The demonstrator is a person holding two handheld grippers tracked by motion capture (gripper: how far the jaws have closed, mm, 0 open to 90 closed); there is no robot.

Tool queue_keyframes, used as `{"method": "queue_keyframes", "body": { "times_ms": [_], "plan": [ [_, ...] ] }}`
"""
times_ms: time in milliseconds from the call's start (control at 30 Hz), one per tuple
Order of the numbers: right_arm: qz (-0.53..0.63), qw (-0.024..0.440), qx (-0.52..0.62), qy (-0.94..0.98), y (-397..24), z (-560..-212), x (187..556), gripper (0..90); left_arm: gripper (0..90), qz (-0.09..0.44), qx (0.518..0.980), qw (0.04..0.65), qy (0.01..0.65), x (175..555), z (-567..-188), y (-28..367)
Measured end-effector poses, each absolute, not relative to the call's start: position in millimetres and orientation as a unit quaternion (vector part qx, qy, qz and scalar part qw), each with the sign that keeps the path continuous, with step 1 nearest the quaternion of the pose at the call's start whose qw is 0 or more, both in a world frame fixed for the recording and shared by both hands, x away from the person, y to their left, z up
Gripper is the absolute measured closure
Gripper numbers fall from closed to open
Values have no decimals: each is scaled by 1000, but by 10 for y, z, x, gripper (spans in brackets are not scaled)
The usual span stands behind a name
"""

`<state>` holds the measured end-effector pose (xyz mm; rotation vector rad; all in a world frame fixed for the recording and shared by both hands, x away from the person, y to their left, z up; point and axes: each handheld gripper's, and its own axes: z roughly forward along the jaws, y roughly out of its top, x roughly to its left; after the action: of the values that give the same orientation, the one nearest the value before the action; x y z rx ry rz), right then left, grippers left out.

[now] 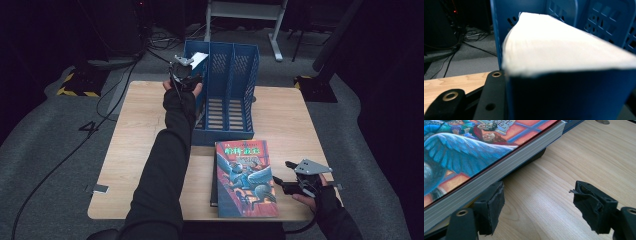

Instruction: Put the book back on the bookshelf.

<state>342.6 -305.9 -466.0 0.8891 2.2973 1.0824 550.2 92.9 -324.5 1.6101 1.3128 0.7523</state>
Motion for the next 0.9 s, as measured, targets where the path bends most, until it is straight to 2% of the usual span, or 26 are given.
{"method": "queue_keyframes", "body": {
  "times_ms": [533,900],
  "plan": [
    [391,227,320,833,-3049,-4645,3417,254,587,309,680,426,510,5204,-3294,951],
    [387,226,319,835,-3034,-4655,3418,254,573,318,682,429,499,5049,-3372,977]
  ]
}}
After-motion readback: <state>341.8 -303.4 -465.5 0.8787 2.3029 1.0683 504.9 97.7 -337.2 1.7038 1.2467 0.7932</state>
